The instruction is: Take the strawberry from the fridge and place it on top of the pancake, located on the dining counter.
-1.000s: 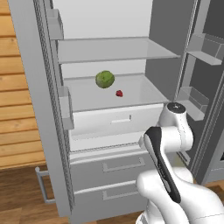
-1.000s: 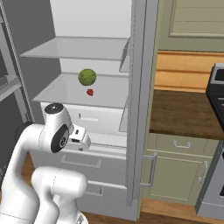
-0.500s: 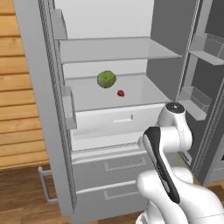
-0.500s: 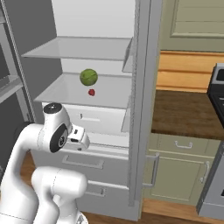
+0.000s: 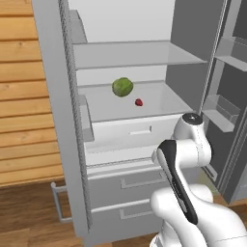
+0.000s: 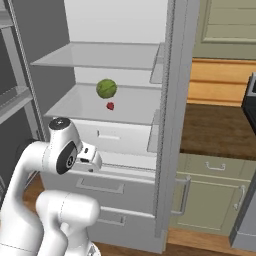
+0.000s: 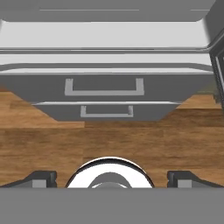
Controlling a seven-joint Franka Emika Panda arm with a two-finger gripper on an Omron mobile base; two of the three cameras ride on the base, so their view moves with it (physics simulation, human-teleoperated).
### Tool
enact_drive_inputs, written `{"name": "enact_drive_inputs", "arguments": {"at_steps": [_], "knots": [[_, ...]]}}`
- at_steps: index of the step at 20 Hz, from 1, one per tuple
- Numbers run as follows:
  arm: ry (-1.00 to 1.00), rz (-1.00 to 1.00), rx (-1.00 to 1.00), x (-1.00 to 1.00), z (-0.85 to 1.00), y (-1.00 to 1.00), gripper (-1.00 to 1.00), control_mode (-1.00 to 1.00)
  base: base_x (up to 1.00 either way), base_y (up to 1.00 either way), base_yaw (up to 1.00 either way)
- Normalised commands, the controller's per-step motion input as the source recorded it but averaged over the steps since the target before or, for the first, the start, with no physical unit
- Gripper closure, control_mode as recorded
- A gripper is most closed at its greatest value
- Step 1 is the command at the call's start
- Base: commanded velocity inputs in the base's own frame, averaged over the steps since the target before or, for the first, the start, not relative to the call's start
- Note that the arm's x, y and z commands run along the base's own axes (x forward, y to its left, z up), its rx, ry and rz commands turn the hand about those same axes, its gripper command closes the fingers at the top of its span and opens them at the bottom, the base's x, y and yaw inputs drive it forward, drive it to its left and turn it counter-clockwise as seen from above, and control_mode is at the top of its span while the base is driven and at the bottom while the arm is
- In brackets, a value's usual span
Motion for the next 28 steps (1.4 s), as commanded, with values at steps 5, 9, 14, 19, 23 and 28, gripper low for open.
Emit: {"name": "enact_drive_inputs", "arguments": {"at_steps": [5, 9, 14, 19, 23, 28], "knots": [[0.00, 0.00, 0.00, 0.00, 0.00, 0.00, -1.00, 1.00, 0.49, 0.00, 0.00], [0.00, 0.00, 0.00, 0.00, 0.00, 0.00, -1.00, 1.00, 0.51, 0.01, 0.00], [0.00, 0.00, 0.00, 0.00, 0.00, 0.00, -1.00, 1.00, 0.52, 0.02, 0.00], [0.00, 0.00, 0.00, 0.00, 0.00, 0.00, -1.00, 1.00, 0.49, 0.01, 0.00], [0.00, 0.00, 0.00, 0.00, 0.00, 0.00, -1.00, 1.00, 0.46, 0.00, 0.00], [0.00, 0.00, 0.00, 0.00, 0.00, 0.00, -1.00, 1.00, 0.45, 0.00, 0.00]]}}
